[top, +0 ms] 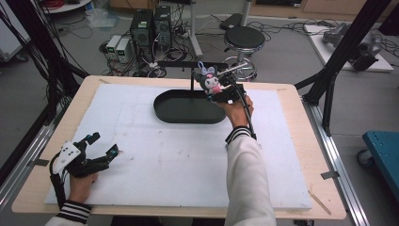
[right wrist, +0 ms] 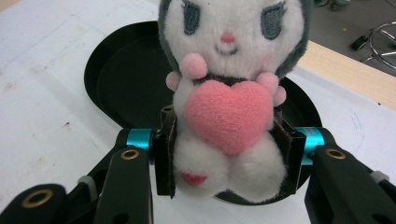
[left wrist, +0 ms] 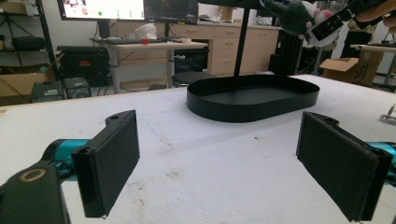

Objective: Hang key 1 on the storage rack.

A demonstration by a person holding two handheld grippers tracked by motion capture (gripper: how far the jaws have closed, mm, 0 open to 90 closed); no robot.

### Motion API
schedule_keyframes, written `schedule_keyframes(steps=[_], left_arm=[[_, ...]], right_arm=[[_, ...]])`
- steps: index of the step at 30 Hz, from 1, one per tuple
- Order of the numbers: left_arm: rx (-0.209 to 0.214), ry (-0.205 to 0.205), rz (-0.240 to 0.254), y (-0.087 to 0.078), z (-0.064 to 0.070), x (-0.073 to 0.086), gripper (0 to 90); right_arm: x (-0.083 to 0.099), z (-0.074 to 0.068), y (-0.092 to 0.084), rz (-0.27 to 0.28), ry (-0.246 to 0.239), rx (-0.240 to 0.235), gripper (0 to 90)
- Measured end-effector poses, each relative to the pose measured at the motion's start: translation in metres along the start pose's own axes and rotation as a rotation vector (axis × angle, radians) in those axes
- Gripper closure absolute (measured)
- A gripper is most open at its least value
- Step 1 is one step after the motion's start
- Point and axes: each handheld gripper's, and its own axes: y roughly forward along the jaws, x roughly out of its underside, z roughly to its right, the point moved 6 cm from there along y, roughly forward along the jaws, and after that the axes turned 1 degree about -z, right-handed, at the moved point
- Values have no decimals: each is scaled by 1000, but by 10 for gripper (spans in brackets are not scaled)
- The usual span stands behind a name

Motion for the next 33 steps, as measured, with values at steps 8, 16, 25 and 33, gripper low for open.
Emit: schedule_keyframes(steps=[8, 16, 25, 33], left_arm=[[1, 3, -2, 1, 1, 0, 137], [1, -2, -6, 0, 0, 0, 137], [2, 4, -6, 0, 0, 0, 137], [2, 1, -6, 0, 0, 0, 137]], right_arm=[[1, 4, 12, -8, 16, 8, 532], [4, 7, 19, -29, 30, 13, 532], [7, 11, 26, -35, 58, 9, 531], [7, 14, 29, -28, 60, 10, 530]])
